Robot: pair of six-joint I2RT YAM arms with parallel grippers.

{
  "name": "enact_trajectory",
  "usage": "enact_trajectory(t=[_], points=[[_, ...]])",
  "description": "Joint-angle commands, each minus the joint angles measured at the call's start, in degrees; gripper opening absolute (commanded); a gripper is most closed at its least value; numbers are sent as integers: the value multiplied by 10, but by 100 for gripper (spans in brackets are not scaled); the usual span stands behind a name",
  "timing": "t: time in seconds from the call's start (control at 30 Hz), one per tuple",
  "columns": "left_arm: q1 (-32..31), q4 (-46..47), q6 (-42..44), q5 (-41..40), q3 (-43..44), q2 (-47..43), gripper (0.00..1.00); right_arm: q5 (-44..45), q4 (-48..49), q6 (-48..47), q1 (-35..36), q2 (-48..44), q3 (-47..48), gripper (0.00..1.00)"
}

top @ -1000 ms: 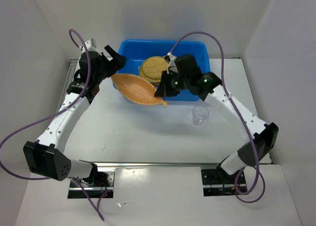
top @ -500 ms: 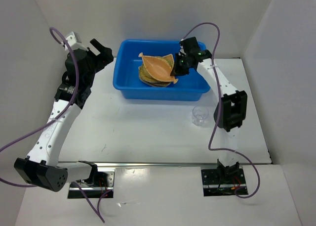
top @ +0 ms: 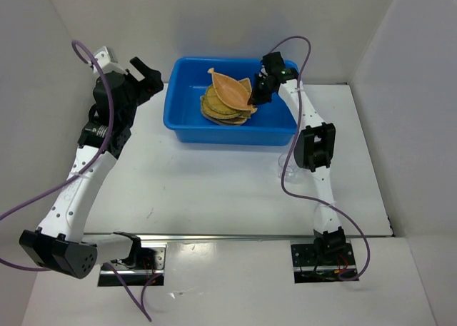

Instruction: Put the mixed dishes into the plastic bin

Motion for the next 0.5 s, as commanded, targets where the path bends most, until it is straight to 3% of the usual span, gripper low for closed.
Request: enact_trajectory(t=[0.0,0.1,0.2,0.37,0.47], points=[[2,18,21,-9,-2,-19,100,0,-15,1,-9,-3,26,16],[2,23,21,-14,-2,-14,100,6,-9,-7,-19,-19,21,40],[2,23,21,-14,-2,-8,100,12,-9,-7,-37,-48,21,53],[2,23,21,-14,-2,-8,100,26,-3,-12,-50,-127,-6,61],[2,23,26,-22,-7,-16,100,50,53,-24,-50,-249,-127,67]])
